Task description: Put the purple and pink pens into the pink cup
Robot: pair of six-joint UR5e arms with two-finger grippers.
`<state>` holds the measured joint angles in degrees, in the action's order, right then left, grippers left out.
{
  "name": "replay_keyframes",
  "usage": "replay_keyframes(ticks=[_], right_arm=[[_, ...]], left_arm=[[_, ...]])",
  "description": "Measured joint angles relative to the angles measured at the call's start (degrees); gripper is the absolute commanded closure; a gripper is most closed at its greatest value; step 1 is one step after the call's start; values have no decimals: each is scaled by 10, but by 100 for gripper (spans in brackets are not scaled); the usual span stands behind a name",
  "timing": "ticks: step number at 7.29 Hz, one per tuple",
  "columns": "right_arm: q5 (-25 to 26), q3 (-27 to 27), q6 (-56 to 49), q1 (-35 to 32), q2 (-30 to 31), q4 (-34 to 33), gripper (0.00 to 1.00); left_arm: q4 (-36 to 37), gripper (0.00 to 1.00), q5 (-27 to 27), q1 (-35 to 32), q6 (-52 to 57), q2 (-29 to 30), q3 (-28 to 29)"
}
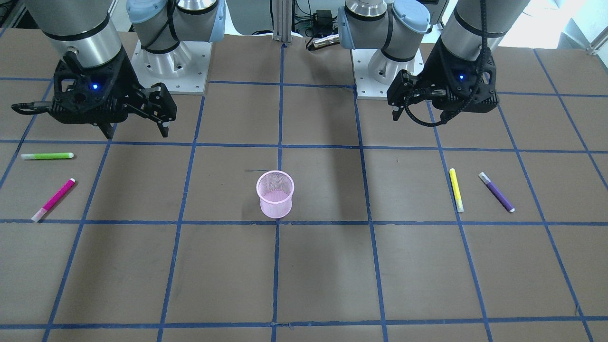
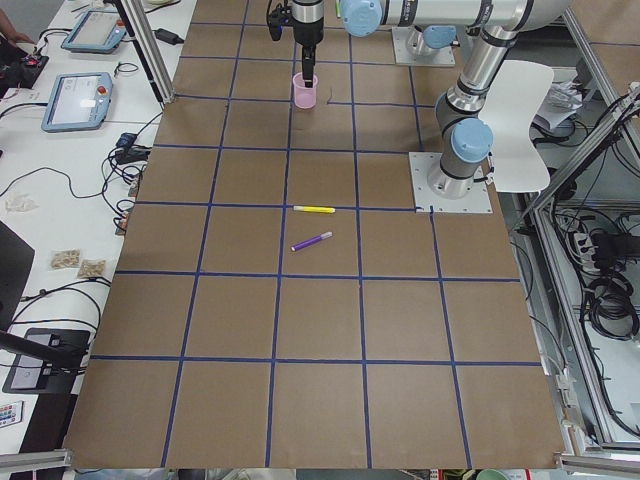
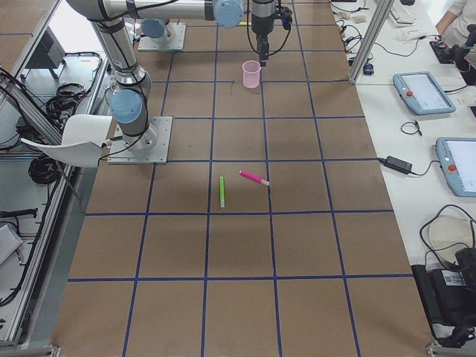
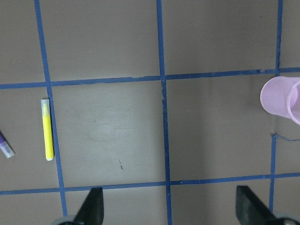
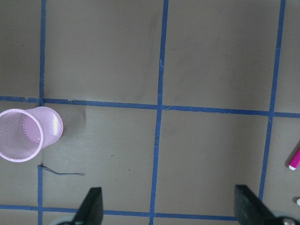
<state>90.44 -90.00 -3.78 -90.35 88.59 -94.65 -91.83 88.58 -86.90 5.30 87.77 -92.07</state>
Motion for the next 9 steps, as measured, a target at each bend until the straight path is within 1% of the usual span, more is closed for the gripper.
replay_keyframes(ticks=[4, 6, 8, 9], right_arm=[[1, -2, -1, 3, -1, -6, 0], [1, -6, -3, 23, -4, -8, 0], [3, -22, -7, 90, -13, -13, 0], [5, -40, -9, 132, -19, -28, 0]], left_arm=[[-1, 0, 3, 0, -1, 0, 0], [-1, 0, 4, 1, 1, 1, 0], [-8, 0, 5, 2, 1, 0, 0], [-12, 0, 5, 3, 1, -1, 0]])
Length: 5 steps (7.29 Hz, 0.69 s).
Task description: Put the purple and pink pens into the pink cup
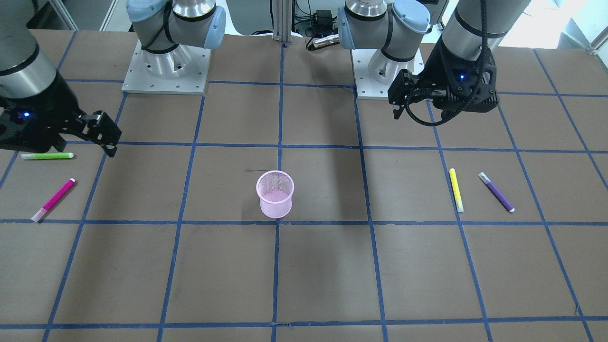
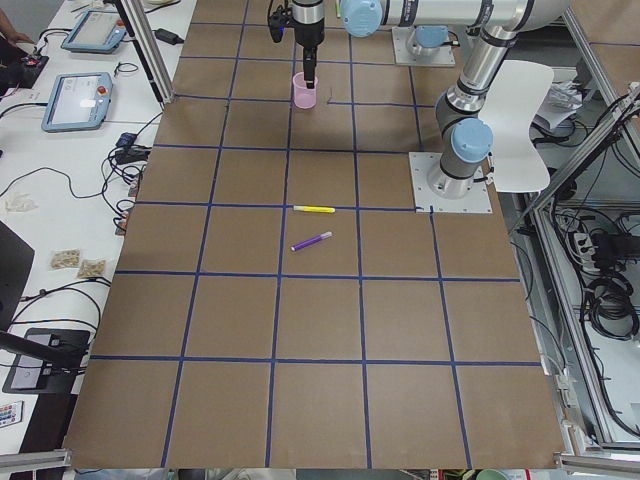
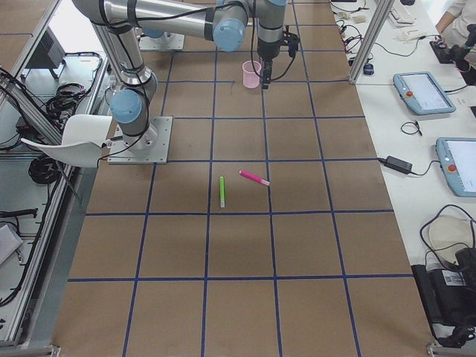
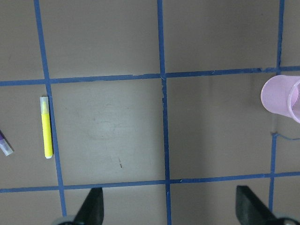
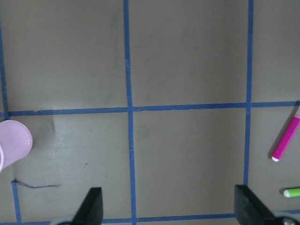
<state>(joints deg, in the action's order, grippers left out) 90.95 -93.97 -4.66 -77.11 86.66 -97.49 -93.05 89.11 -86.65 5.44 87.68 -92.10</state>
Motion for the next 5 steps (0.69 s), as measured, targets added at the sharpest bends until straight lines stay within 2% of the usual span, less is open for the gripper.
replay_keyframes(ticks=[1, 3, 5], right_arm=[[3, -30, -2, 42, -9, -40, 0], [5, -112, -33, 100, -25, -163, 0], [5, -208, -53, 149, -47, -299, 0]], left_arm=[[-3, 0, 0, 2, 0, -1, 3], [13, 0, 0, 38, 6, 0, 6], [53, 0, 2, 130, 29, 13, -4]])
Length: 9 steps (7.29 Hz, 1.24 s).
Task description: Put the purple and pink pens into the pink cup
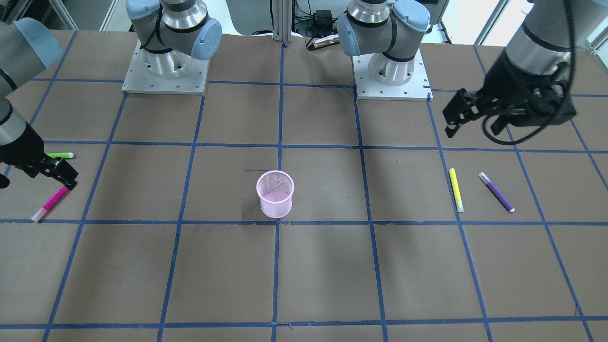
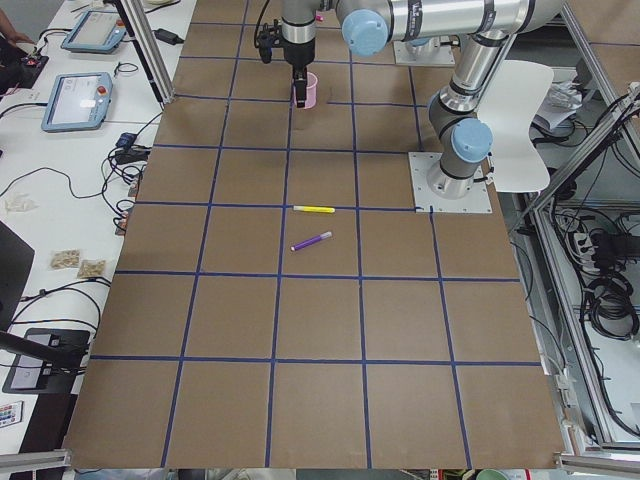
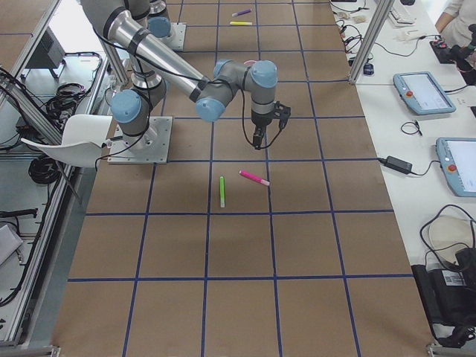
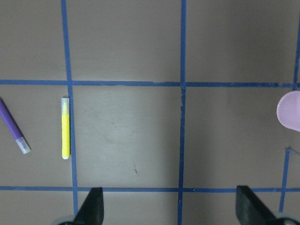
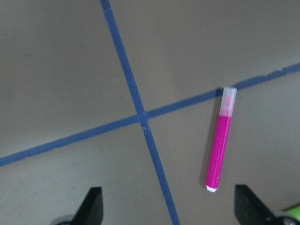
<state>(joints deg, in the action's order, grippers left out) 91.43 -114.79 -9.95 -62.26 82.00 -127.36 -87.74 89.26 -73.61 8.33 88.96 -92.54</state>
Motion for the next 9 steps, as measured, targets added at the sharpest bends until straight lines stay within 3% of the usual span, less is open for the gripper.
replay_keyframes(ticks=[2, 4, 6, 7, 9], right_arm=[[4, -65, -7, 18, -38, -116, 7], [8, -80, -9, 40, -66, -145, 15], [33, -82, -10, 49, -78, -146, 26], [51, -83, -11, 50, -80, -143, 34], [62, -84, -12, 51, -81, -140, 61]], left_arm=[[57, 0, 8, 94, 7, 20, -26], [146, 0, 10, 183, 8, 58, -70], [192, 0, 10, 226, 5, 103, -91], [211, 0, 7, 231, 4, 131, -93], [259, 0, 8, 234, 5, 186, -95]])
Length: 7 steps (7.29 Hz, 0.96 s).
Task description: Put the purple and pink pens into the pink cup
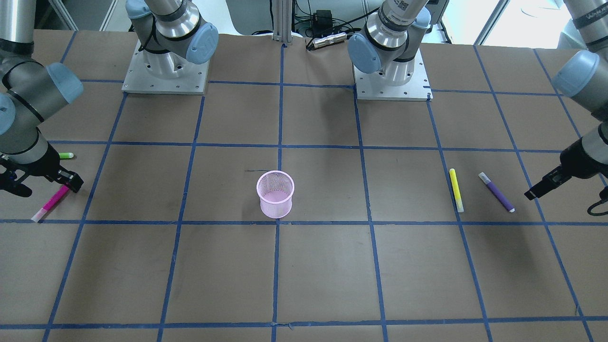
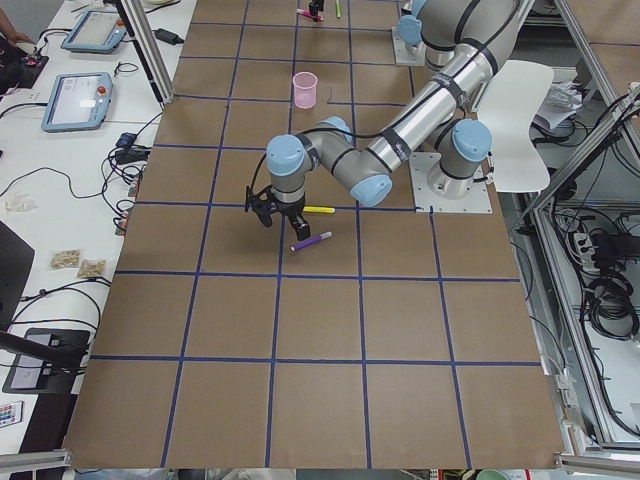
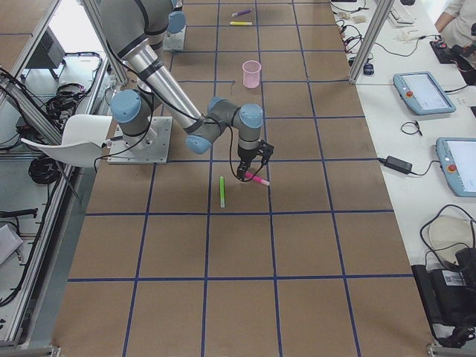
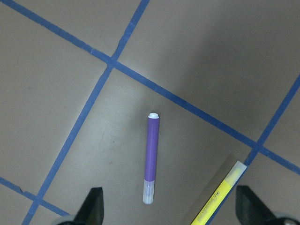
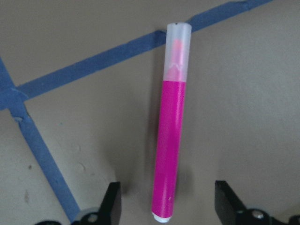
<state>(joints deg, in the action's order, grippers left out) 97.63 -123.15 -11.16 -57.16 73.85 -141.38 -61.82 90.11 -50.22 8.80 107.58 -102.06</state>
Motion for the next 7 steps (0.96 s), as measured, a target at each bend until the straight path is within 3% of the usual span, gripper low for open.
replay_keyframes(ticks=[3, 4, 6, 7], right_arm=[[-1, -1, -1, 1, -2, 6, 81], [-1, -1, -1, 1, -3, 7, 96], [5, 1, -1, 1, 2, 18, 100], [16, 6, -1, 0, 16, 41, 98]], left_arm=[[28, 3, -1, 0, -6, 57, -2], [38, 6, -3, 0, -9, 70, -3], [44, 12, -3, 0, -11, 84, -3], [43, 23, -1, -1, -11, 87, -3]])
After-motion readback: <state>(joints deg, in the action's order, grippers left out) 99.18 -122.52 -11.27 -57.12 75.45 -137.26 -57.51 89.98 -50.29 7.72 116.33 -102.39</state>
